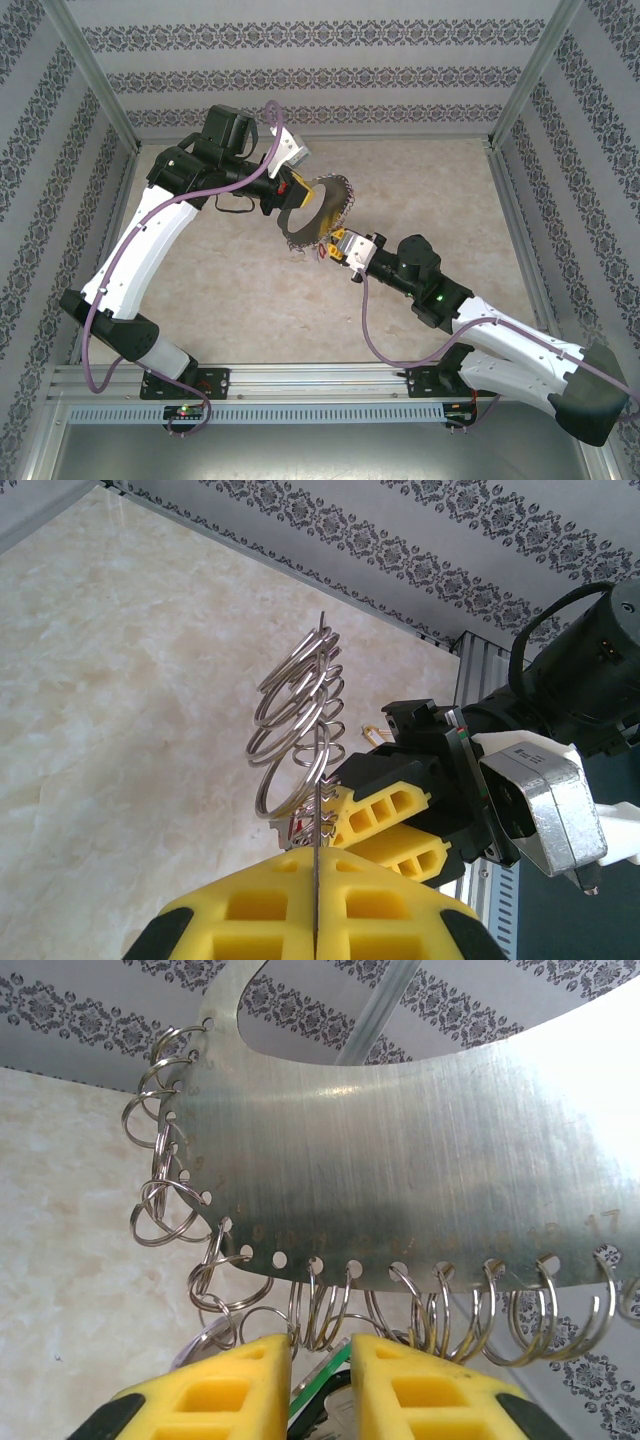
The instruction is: Put the keys on the keyring
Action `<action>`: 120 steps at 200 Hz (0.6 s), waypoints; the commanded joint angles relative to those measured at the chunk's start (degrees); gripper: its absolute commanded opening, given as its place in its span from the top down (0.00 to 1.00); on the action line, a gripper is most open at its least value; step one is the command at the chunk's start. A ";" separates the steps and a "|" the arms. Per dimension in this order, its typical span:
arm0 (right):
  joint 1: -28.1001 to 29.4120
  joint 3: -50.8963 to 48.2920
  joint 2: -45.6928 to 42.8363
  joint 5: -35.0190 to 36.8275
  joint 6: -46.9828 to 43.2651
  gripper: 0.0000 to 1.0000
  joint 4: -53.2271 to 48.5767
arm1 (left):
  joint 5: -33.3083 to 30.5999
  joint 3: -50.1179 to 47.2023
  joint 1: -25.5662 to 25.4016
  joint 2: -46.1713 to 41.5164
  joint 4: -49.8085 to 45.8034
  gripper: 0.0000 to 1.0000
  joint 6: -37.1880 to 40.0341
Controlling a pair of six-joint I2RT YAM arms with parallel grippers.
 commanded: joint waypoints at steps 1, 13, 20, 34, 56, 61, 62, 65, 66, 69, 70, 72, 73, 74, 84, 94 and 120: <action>-0.65 -0.06 -1.53 0.07 -1.28 0.72 -0.38 | 1.38 -0.17 -0.80 -1.59 -0.09 1.00 0.46; -1.10 -0.26 -2.08 0.20 -1.48 0.74 -0.88 | 1.27 -0.08 -0.82 -1.65 -0.24 1.00 0.53; -1.50 -0.18 -2.38 -0.36 -1.50 0.76 -1.28 | 1.29 -0.02 -0.80 -1.66 -0.32 1.00 0.56; -2.14 0.07 -2.67 -1.56 -0.76 0.78 -1.56 | 1.24 -0.02 -0.91 -1.64 -0.39 1.00 0.62; -2.24 0.66 -2.33 -2.98 0.55 0.80 -0.96 | 1.28 -0.07 -0.84 -1.58 -0.34 1.00 0.57; -2.24 0.77 -2.09 -3.23 0.90 0.80 -0.78 | 1.29 -0.14 -0.86 -1.53 -0.38 1.00 0.51; -2.26 0.79 -2.03 -3.27 0.96 0.80 -0.75 | 1.31 -0.12 -0.89 -1.51 -0.41 1.00 0.54; -2.20 0.84 -1.90 -3.58 1.10 0.80 -0.52 | 1.25 -0.14 -0.97 -1.46 -0.31 1.00 0.56; -2.24 0.86 -1.89 -3.67 1.15 0.80 -0.53 | 1.24 -0.20 -0.99 -1.48 -0.28 1.00 0.56; -2.20 0.88 -1.76 -3.93 1.23 0.80 -0.36 | 1.28 -0.18 -0.95 -1.42 -0.27 1.00 0.56; -2.19 0.93 -1.69 -4.06 1.30 0.80 -0.32 | 1.31 -0.18 -0.94 -1.41 -0.26 1.00 0.56; -2.19 0.96 -1.63 -4.31 1.40 0.80 -0.22 | 1.26 -0.18 -0.95 -1.45 -0.30 1.00 0.56; -2.19 0.97 -1.58 -4.43 1.47 0.80 -0.16 | 1.25 -0.18 -0.94 -1.43 -0.27 1.00 0.56; -2.19 0.97 -1.56 -4.49 1.56 0.80 -0.13 | 1.24 -0.18 -0.93 -1.42 -0.31 1.00 0.56; -2.22 1.10 -1.20 -5.27 1.85 0.80 0.06 | 1.21 -0.09 -0.96 -1.44 -0.26 1.00 0.57; -2.16 1.23 -0.88 -5.47 2.05 0.80 0.16 | 1.24 0.05 -1.02 -1.49 -0.29 1.00 0.55; -2.04 1.46 -0.44 -5.55 2.10 0.87 0.32 | 1.07 0.04 -1.02 -1.56 -0.30 1.00 0.51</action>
